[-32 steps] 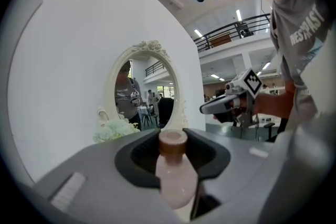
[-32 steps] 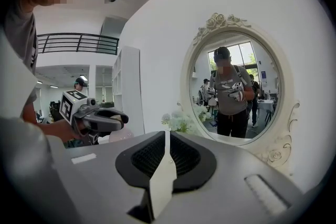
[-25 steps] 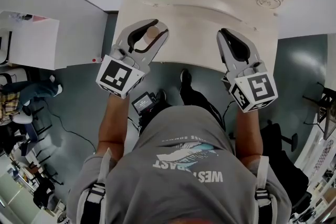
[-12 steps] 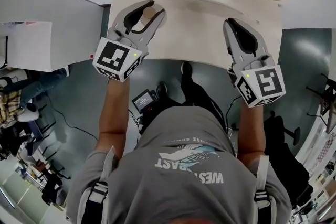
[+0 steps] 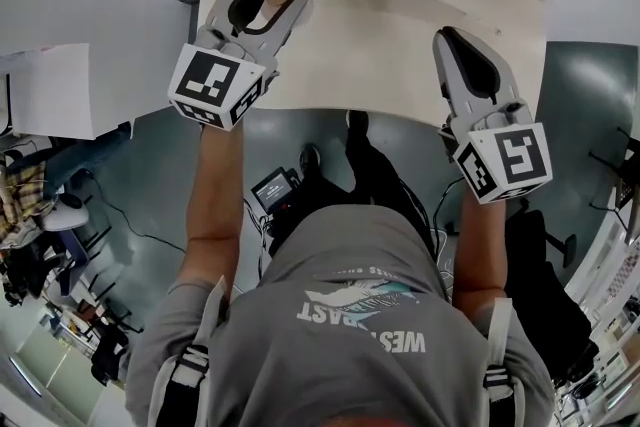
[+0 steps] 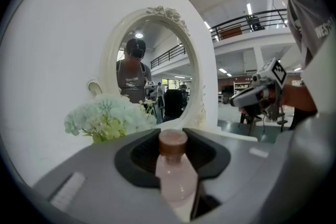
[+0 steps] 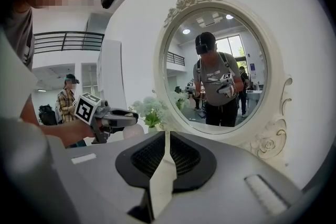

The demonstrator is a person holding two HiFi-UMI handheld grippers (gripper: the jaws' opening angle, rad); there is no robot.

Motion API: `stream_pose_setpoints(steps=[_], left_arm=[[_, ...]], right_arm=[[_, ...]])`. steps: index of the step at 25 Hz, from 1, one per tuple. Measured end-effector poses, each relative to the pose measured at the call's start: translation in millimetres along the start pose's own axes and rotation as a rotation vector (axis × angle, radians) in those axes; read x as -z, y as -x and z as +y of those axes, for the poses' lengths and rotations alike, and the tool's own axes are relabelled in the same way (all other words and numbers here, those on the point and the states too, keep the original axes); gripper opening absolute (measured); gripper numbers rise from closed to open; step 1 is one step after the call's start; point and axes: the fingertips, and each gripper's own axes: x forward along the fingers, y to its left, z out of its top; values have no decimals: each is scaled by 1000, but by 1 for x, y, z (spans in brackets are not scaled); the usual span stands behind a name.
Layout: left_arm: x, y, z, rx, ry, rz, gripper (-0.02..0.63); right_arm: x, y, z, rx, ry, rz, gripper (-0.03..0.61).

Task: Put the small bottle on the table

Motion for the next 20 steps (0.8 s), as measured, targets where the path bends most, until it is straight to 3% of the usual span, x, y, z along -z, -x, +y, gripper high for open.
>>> stream_pose_setpoints(steps=[20], left_arm=[[42, -68, 41, -23, 36, 25, 127]], right_arm=[[44, -34, -16, -17, -53, 78, 31]])
